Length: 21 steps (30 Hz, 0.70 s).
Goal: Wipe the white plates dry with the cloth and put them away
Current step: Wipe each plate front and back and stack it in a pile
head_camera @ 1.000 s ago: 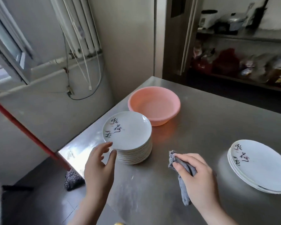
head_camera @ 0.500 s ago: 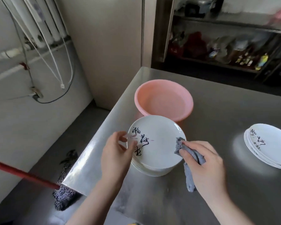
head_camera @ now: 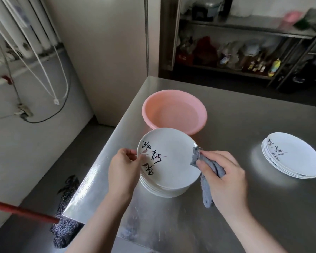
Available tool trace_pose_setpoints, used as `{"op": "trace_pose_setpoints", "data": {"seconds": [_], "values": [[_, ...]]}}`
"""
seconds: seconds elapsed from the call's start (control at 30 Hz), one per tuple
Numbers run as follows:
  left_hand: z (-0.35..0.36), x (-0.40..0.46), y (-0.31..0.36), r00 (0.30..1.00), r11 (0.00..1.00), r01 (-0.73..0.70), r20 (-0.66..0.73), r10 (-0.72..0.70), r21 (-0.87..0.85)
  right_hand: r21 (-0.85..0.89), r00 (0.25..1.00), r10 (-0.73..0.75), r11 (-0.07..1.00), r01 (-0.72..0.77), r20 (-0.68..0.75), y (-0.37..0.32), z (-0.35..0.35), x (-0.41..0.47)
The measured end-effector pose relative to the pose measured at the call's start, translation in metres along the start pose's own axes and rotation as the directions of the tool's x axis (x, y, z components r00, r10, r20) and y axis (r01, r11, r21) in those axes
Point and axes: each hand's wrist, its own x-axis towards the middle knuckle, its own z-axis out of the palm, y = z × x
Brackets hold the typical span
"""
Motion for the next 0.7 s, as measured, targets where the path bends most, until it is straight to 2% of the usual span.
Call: {"op": "trace_pose_setpoints", "data": {"seconds": [0.13, 0.43, 0.57, 0.7], "values": [[-0.002, -0.001, 0.005, 1.0, 0.997, 0.001, 0.008, -0.001, -0.071, -0.014, 1.0, -0.02, 1.0, 0.02, -0.014, -0.003, -0.005, 0.001], [0.001, -0.009, 0.01, 0.996, 0.906, 0.079, 0.071, -0.054, -0.416, -0.062, 0.997, -0.009, 0.998, 0.004, -0.071, -0.001, -0.021, -0.003], [0.009, -0.018, 0.025, 0.993, 0.878, 0.052, 0.119, 0.006, -0.476, -0.093, 0.978, -0.002, 0.996, -0.018, -0.208, 0.0, -0.045, -0.007], [0.037, -0.039, 0.049, 0.966, 0.881, 0.018, 0.235, 0.107, -0.474, -0.091, 0.938, 0.017, 0.995, -0.051, -0.345, 0.009, -0.088, -0.012]]}}
